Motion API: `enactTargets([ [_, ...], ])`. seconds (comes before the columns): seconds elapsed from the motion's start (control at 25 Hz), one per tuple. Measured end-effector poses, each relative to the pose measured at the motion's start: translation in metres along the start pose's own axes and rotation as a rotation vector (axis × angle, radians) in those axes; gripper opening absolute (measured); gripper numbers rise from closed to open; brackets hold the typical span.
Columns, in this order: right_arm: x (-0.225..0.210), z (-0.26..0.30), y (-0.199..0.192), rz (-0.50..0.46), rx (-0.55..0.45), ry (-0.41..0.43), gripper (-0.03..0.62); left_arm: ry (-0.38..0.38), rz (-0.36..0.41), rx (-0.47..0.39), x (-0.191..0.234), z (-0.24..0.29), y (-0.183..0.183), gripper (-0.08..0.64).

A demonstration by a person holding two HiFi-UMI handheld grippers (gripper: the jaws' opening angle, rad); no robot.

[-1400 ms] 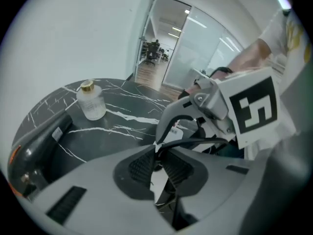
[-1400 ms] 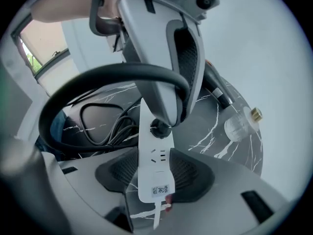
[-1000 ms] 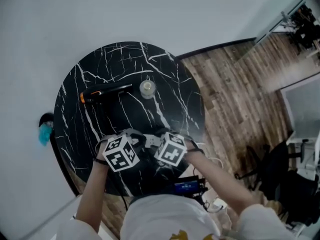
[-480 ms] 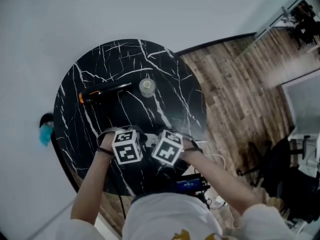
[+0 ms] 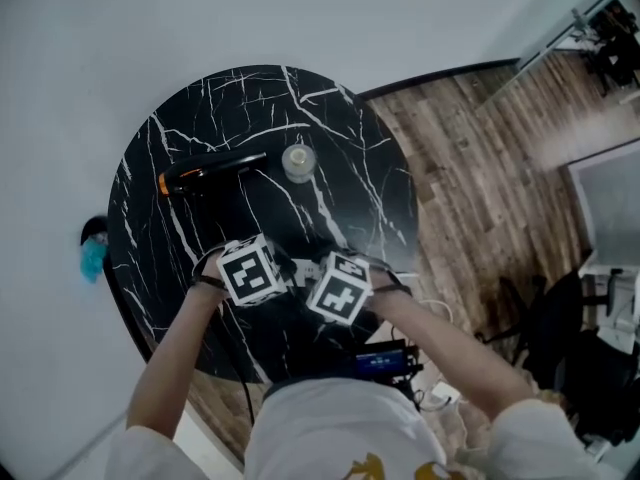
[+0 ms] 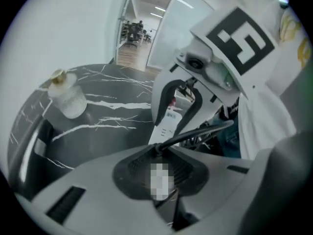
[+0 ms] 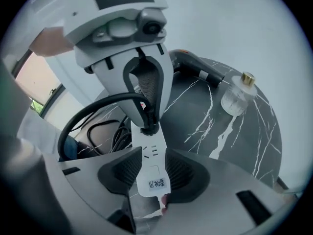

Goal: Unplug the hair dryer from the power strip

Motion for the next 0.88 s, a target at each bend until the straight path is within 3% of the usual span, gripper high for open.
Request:
enactTargets([
  [0.12,0.000,0.000,0.003,-0.013,0.028,0.008,0.150,0.081,0.118,0.117,-0.012,0.006,0.000,0.044],
  [0.28,0.000,0.000,0.004,-0.019,0.033,0.005,0.149,0.005,-0.013,0.009,0.001,-0.001,-0.001,0.048],
  [0.4,0.002,0.001,0.005,-0.038,0.031,-0.005,0.149,0.020,0.006,0.032,-0.004,0.000,-0.003,0.048],
  [0.56,0.001,0.000,0.003,-0.014,0.022,0.004,0.149,-0.092,-0.181,-0.094,0.007,-0.004,-0.006,0.054],
  [0.6,0.000,0.000,0.003,-0.013,0.025,0.007,0.149,-0.093,-0.170,-0.093,0.007,-0.005,-0.003,0.054],
  [0.76,0.002,0.000,0.004,-0.023,0.037,0.003,0.149,-0.014,0.035,0.032,-0.007,-0.004,0.004,0.048],
  [0.88,0.003,0.001,0.003,-0.027,0.029,-0.010,0.149,-0.006,0.067,0.082,-0.012,-0.002,0.001,0.048],
])
Point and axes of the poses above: the fingertips, and each gripper's own axes: z forward along the fingers, x to its left, y out of its top, the point moved 7 cm from there along -z, backward along the fingers, and after that the axes turned 6 degrees about -y, right-handed, at the moved point
